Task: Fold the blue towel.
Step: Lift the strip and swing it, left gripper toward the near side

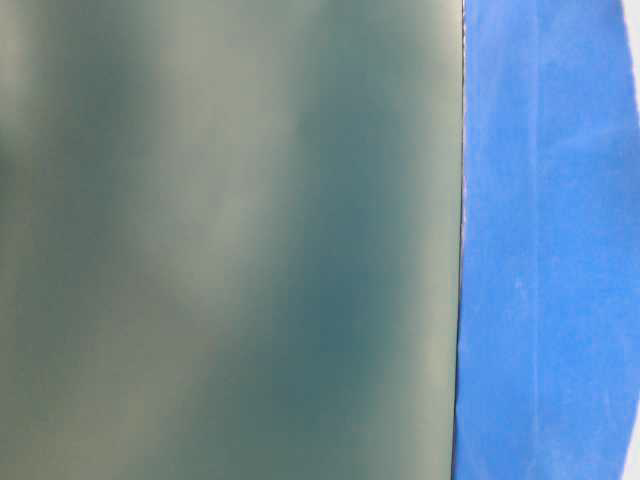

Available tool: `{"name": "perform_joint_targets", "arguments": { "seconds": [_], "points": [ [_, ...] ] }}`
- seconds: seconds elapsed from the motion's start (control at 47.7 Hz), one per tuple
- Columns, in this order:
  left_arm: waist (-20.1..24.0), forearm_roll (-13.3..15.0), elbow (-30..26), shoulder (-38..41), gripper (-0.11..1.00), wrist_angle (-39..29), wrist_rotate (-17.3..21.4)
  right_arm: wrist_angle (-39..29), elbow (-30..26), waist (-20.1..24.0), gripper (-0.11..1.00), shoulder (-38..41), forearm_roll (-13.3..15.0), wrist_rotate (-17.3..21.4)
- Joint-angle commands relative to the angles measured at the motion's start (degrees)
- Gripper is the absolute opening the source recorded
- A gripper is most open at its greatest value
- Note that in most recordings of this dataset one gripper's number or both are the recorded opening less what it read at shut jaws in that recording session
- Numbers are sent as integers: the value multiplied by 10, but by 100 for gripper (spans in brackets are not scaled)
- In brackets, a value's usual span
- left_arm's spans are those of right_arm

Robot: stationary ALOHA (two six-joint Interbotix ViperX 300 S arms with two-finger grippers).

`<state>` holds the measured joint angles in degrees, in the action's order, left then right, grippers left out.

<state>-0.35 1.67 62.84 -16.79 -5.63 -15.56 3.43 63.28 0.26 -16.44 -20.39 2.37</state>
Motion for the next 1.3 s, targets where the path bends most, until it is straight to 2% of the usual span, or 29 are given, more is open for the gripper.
{"name": "perform_joint_targets", "arguments": {
  "seconds": [0.0,0.126,0.357,0.608,0.839,1.07,1.279],
  "points": [
    [1,0,-25,-45,3,-36,-1,-23,-16,1,2,-50,2,1],
    [1,0,-36,-94,3,-62,-2,-55,-26,-1,2,-112,4,1],
    [1,0,-38,-182,3,-62,-14,-103,-47,-8,2,-187,19,1],
    [1,-1,-33,-228,3,-62,-16,-135,-64,-17,2,-210,40,2],
    [-12,0,-40,-208,3,-43,-21,-134,-68,-51,2,-198,48,3],
    [-72,0,-67,-144,3,25,-24,-122,-83,-124,2,-176,66,3],
    [-121,-1,-130,-47,3,62,-18,-109,-106,-196,2,-144,93,3]
  ]
}}
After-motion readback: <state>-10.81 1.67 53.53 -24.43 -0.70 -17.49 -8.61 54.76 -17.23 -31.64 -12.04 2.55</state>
